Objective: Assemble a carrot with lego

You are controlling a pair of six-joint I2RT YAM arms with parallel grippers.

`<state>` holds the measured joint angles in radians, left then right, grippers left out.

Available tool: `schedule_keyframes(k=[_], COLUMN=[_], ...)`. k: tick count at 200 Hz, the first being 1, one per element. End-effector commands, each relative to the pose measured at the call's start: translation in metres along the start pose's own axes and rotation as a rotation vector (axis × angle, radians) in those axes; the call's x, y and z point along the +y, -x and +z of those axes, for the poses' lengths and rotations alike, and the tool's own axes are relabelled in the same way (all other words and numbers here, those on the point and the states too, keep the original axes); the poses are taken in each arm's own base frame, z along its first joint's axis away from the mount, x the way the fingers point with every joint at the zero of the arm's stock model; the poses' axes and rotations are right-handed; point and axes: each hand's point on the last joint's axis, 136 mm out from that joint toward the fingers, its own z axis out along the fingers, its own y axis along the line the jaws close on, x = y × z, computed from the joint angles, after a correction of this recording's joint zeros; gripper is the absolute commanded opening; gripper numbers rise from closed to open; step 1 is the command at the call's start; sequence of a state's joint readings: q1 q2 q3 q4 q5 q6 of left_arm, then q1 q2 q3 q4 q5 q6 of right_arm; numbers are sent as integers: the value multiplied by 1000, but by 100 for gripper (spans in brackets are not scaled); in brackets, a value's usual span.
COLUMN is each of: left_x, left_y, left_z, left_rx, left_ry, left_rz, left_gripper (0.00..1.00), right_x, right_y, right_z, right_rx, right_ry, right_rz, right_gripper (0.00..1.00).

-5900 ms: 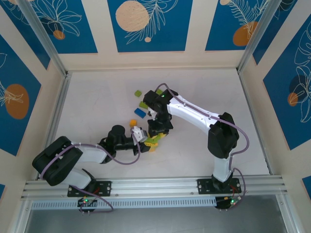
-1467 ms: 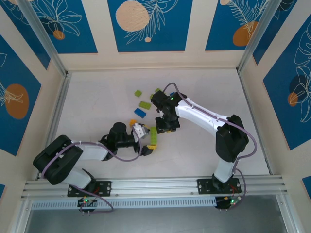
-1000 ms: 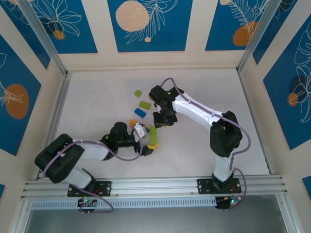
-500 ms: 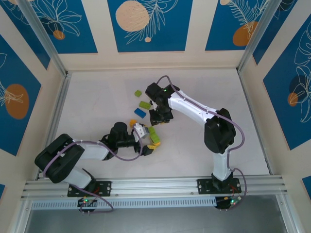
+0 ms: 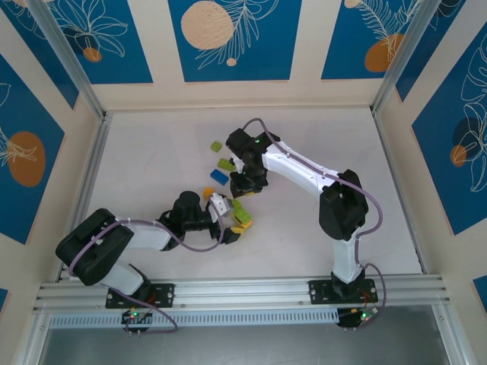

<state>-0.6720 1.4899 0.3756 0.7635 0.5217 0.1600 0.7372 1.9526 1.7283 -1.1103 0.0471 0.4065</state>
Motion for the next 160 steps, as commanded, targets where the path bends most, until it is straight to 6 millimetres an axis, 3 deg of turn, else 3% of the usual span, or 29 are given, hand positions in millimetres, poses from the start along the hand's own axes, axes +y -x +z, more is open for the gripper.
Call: schedule_keyframes(k=[1, 64, 116, 160], left_x=[8, 8, 9, 10], left_y=[6, 6, 9, 13], left_z=[3, 3, 6, 3], left_rx=[-5, -2, -1, -17], left_ry=[12, 12, -3, 8], left_rz=[13, 12, 20, 29], left_gripper=[100, 100, 100, 98], right_x=[17, 15, -10, -40], right_y=[-3, -18, 14, 30], right_z=[2, 10, -29, -31], right_rx=[29, 70, -118, -136], right_ry=[50, -31, -109, -146], right_rz=[-45, -108, -37, 10], right_gripper=[35, 35, 53, 60])
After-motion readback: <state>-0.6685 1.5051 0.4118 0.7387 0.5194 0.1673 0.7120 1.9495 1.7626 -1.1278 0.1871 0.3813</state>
